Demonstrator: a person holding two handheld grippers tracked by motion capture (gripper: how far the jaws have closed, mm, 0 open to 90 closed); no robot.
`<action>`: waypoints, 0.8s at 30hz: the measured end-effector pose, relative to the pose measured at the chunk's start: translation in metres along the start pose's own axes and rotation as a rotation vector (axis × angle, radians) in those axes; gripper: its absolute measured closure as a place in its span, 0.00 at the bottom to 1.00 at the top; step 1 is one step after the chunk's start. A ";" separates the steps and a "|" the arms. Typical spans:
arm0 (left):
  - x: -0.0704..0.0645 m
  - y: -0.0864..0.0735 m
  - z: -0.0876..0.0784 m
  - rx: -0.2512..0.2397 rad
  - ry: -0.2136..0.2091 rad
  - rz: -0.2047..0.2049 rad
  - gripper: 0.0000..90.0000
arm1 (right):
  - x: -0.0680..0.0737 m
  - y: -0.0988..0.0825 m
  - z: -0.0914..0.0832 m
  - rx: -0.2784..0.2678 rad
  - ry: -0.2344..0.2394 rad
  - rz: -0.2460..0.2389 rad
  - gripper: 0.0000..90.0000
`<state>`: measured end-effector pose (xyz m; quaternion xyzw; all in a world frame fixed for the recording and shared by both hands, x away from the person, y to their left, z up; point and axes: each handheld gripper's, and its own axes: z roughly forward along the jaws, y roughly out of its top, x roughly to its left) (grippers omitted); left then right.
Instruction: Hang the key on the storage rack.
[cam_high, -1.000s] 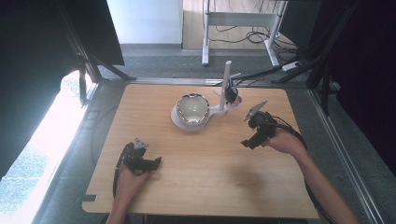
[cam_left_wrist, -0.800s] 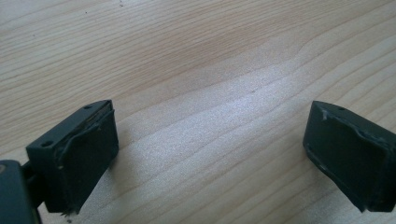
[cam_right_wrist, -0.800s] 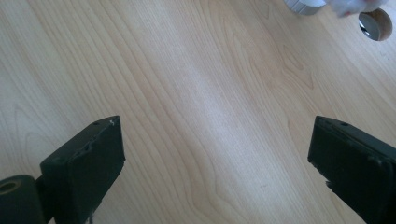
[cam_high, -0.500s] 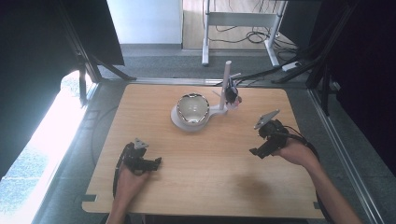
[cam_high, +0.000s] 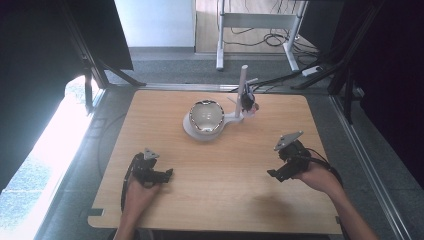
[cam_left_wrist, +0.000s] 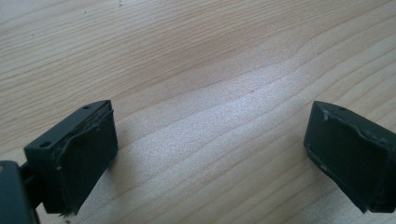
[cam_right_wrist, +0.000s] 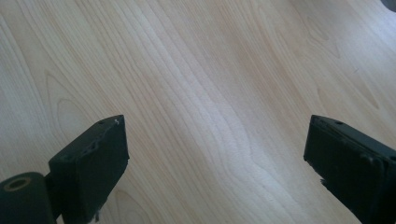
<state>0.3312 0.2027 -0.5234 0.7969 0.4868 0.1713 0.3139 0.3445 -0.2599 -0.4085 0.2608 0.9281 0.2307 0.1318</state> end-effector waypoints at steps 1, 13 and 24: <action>0.000 0.000 0.000 0.000 0.000 0.000 0.03 | 0.001 -0.001 0.001 -0.007 0.002 0.006 0.07; 0.000 0.000 0.000 0.000 0.001 0.000 0.03 | 0.016 -0.025 0.034 -0.068 0.002 0.067 0.08; 0.000 0.000 0.000 0.000 0.001 0.000 0.03 | 0.028 -0.042 0.067 -0.143 -0.030 0.110 0.08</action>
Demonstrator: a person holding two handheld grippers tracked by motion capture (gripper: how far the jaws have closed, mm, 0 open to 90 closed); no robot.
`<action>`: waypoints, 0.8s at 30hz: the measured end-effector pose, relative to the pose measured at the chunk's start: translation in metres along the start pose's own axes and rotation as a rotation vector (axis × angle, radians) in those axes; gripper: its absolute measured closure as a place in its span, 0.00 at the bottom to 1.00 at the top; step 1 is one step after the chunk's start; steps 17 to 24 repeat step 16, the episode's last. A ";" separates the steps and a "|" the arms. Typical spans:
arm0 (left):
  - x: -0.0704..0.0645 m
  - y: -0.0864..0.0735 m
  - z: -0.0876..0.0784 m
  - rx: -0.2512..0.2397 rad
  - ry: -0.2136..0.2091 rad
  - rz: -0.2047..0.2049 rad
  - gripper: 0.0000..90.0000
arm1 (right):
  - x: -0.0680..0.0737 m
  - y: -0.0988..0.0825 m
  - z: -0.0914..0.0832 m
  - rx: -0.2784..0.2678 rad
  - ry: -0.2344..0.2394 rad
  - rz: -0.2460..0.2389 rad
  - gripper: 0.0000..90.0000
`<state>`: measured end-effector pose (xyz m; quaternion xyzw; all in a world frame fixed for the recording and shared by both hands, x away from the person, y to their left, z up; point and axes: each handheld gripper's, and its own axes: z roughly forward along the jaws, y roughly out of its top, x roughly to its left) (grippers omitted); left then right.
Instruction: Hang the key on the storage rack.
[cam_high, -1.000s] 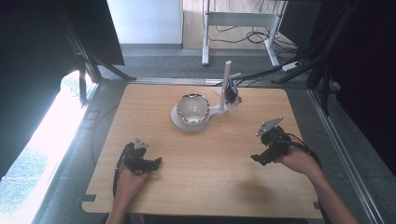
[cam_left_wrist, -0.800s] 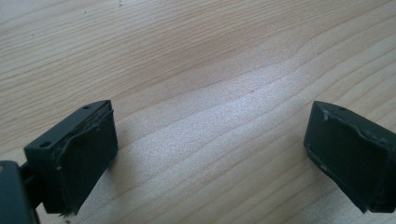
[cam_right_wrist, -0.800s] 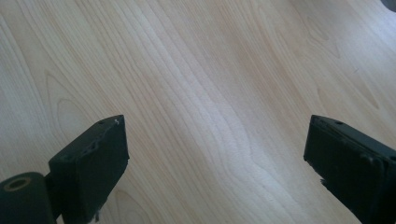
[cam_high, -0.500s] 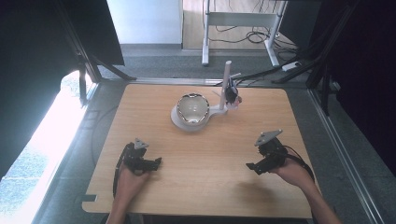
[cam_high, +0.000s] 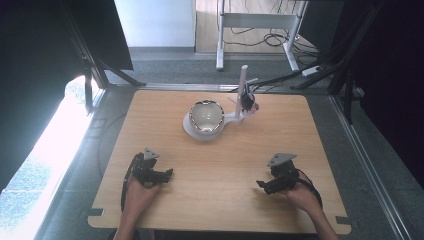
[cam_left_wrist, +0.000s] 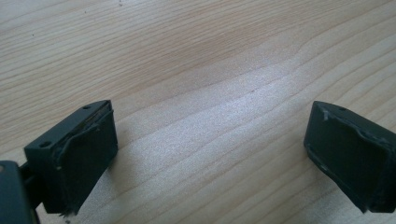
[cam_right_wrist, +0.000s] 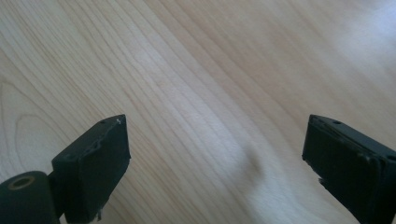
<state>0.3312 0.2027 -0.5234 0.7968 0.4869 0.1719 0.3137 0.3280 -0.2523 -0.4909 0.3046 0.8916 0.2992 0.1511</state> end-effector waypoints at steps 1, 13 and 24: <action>0.000 0.000 0.000 0.000 0.000 0.000 0.03 | 0.002 -0.004 0.006 -0.017 0.009 0.011 0.08; 0.000 0.000 0.000 0.001 0.001 -0.001 0.03 | 0.006 -0.018 0.023 -0.105 0.038 0.093 0.05; -0.001 -0.001 -0.001 0.000 0.004 -0.002 0.03 | 0.006 -0.018 0.023 -0.103 0.034 0.095 0.05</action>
